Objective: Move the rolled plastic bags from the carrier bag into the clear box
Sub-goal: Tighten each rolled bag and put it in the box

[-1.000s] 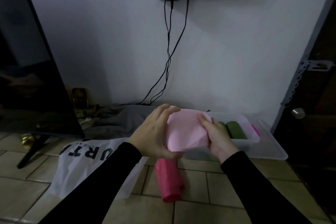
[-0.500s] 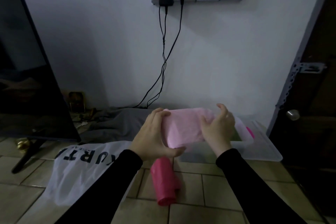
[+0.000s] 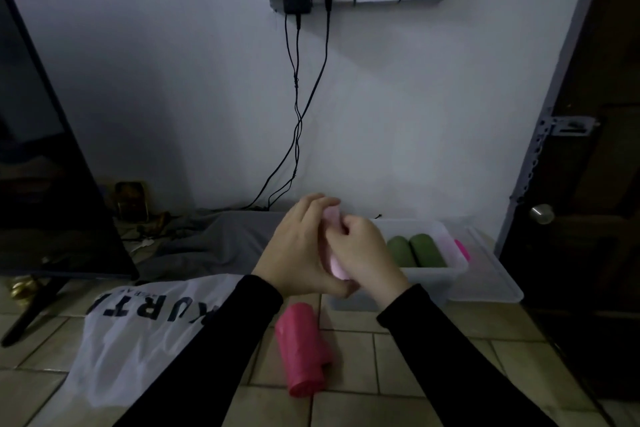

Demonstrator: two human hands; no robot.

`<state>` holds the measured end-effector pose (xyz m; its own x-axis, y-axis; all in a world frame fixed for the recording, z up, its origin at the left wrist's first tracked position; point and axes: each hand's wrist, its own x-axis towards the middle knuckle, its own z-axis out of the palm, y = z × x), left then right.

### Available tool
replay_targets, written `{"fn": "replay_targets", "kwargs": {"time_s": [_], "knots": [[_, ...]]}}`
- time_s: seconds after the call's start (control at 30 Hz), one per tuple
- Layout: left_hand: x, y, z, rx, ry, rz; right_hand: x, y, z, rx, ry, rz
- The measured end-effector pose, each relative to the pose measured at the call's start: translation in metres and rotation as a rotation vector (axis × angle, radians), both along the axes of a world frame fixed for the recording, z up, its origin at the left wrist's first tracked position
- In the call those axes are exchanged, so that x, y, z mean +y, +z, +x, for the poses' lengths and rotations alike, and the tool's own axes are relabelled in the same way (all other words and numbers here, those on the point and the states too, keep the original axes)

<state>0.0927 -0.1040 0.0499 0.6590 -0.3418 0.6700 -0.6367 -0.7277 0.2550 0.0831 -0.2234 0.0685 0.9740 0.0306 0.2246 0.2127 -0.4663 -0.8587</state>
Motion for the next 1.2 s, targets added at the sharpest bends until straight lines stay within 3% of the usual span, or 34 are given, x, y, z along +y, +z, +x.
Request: {"fn": "replay_targets", "kwargs": {"time_s": [0.1,0.17,0.27,0.37,0.43,0.5,0.57,0.6,0.67,0.83,0.93,1.0,1.07,1.2], "knots": [[-0.005,0.003,-0.002,0.072,-0.084,-0.199,-0.017,0.011,-0.003,0.258,0.133,0.460],[-0.014,-0.001,-0.004,0.181,-0.171,-0.461,-0.024,0.012,-0.001,0.400,0.237,0.712],[-0.027,-0.010,-0.006,0.297,-0.287,-0.719,-0.029,0.008,0.003,0.495,0.291,0.915],[-0.022,-0.009,-0.002,0.434,-0.267,-0.581,-0.032,0.003,0.007,0.460,0.179,0.803],[-0.020,-0.004,-0.001,0.459,-0.153,-0.323,-0.035,0.002,0.007,0.346,0.067,0.501],[-0.024,0.003,-0.004,0.340,-0.038,-0.034,-0.036,0.001,0.003,0.171,-0.017,0.137],[-0.029,0.008,-0.004,0.221,0.013,0.125,-0.034,0.000,0.000,0.064,-0.029,-0.048],[-0.029,0.009,-0.003,0.193,0.015,0.136,-0.032,-0.001,-0.002,0.057,-0.019,-0.051],[-0.025,0.008,-0.001,0.202,-0.031,0.037,-0.032,-0.001,-0.001,0.143,-0.011,0.165],[-0.025,-0.010,-0.008,0.436,-0.231,-0.637,-0.033,-0.001,0.005,0.591,0.235,0.997],[-0.030,-0.018,-0.008,0.524,-0.330,-0.869,-0.033,-0.001,0.005,0.656,0.306,1.129],[-0.027,-0.020,-0.008,0.578,-0.356,-0.868,-0.032,-0.002,0.005,0.654,0.305,1.135],[-0.020,-0.015,-0.005,0.635,-0.347,-0.741,-0.028,-0.006,0.007,0.626,0.247,1.106],[-0.014,0.004,0.002,0.582,-0.210,-0.301,-0.026,-0.011,0.013,0.373,-0.007,0.654]]}}
